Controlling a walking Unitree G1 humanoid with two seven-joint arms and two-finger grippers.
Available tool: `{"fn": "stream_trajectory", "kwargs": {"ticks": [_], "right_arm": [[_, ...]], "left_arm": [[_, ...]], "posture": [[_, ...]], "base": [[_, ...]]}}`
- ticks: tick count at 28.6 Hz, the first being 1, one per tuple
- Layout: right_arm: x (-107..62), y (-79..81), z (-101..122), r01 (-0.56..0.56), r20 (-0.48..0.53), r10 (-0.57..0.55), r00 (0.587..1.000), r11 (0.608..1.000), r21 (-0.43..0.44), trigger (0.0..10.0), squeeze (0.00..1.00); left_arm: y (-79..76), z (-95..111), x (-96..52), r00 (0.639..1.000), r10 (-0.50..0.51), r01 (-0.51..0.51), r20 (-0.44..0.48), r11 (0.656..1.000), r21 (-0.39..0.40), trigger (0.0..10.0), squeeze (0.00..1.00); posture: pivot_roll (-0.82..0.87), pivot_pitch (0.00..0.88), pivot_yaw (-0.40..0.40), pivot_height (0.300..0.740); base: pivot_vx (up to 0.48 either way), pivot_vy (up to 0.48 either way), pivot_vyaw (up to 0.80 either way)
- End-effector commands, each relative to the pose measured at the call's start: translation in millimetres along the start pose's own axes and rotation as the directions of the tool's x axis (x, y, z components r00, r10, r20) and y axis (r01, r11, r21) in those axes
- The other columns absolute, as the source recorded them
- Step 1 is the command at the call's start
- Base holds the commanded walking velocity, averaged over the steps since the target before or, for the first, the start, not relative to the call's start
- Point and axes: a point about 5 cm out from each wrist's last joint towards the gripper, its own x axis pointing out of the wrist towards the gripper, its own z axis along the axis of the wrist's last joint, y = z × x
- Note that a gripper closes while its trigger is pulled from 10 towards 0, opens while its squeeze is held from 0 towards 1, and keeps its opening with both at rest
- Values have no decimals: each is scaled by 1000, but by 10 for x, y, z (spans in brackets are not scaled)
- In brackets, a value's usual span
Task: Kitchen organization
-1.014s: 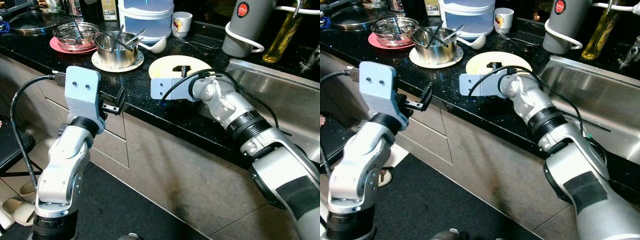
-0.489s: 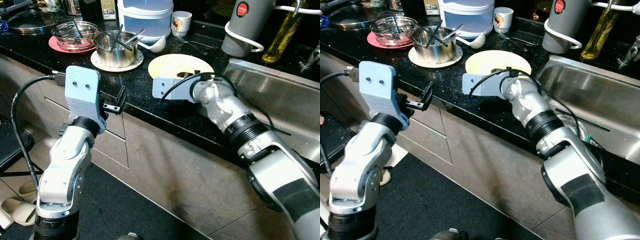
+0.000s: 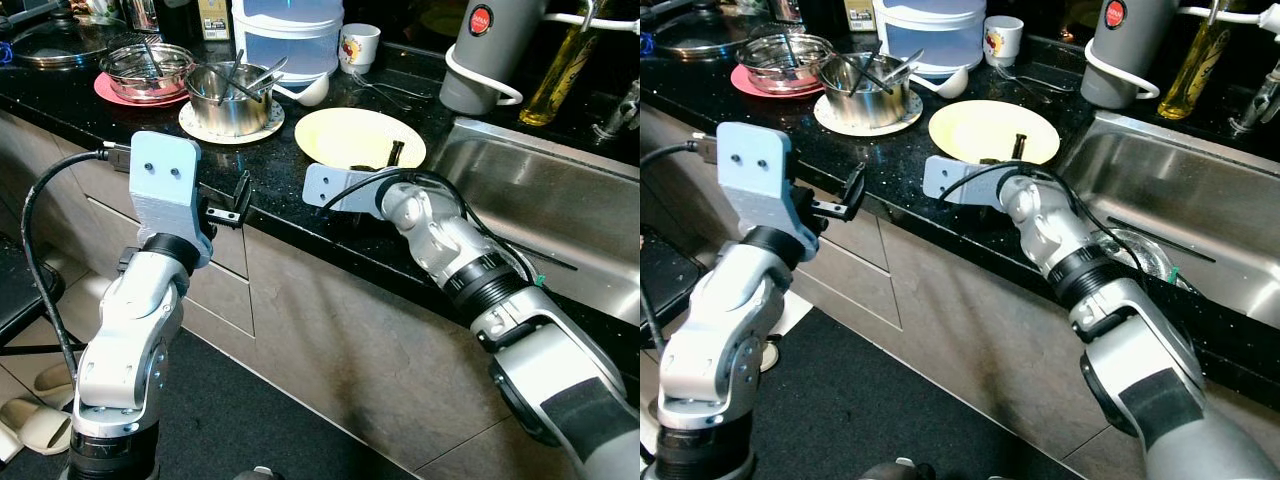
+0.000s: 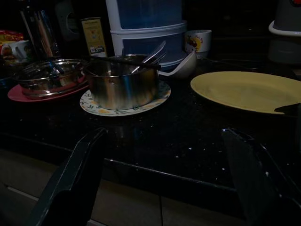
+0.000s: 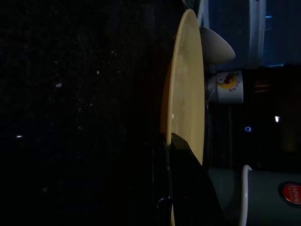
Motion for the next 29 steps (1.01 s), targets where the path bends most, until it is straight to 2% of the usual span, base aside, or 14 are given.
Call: {"fn": "stream_trajectory", "kwargs": {"ticks": [1,5,7,8,10,13,16,19,23,26,27,28,29], "right_arm": [[-17,10,-73,22,-12,-21,1000,1000,19,0,0],[-52,-127,-51,141,22,-142,990,990,31,0,0],[-102,-292,15,260,88,-261,961,965,22,0,0],[-102,-292,15,260,88,-261,961,965,22,0,0],[-192,-481,101,387,173,-382,908,922,0,0,0],[-248,-568,116,439,208,-427,880,898,-13,0,0],[-276,-599,85,447,215,-430,877,894,-39,0,0],[-308,-607,-76,431,188,-408,893,897,-102,0,0],[-330,-605,-201,415,166,-392,905,898,-144,0,0],[-364,-562,-486,305,91,-292,952,926,-223,0,0],[-364,-562,-486,305,91,-292,952,926,-223,0,0],[-387,-516,-644,216,43,-212,976,941,-260,0,0],[-387,-516,-644,216,43,-212,976,941,-260,0,0]], "left_arm": [[-6,24,-8,1000,-3,2,6,1000,8,10000,0],[2,28,-9,1000,0,0,6,1000,10,10000,0],[-5,30,-6,1000,-3,3,5,1000,10,10000,0],[-5,30,-6,1000,-3,3,5,1000,10,10000,0],[-17,26,4,1000,-10,10,4,1000,11,10000,0],[-23,28,12,1000,-14,14,6,1000,10,10000,0],[-24,31,16,1000,-15,15,7,1000,10,10000,0],[-21,38,20,1000,-15,15,9,1000,9,10000,0],[-22,39,21,1000,-16,16,10,1000,8,10000,0],[-27,39,24,1000,-19,19,10,1000,6,10000,0],[-27,39,24,1000,-19,19,10,1000,6,10000,0],[-33,34,28,1000,-21,21,9,1000,2,10000,0],[-33,34,28,1000,-21,21,9,1000,2,10000,0]], "posture": [[42,57,-74,740],[43,59,-70,740],[40,61,-65,740],[40,61,-65,740],[34,60,-58,740],[32,60,-56,740],[31,60,-56,740],[28,60,-56,740],[23,62,-55,740],[15,64,-54,740],[15,64,-54,740],[7,65,-52,740],[7,65,-52,740]], "base": [[0,0,0],[0,0,0],[0,0,0],[0,0,0],[0,0,0],[0,0,0],[0,0,0],[0,0,0],[0,0,0],[0,0,0],[0,0,0],[0,0,0],[0,0,0]]}}
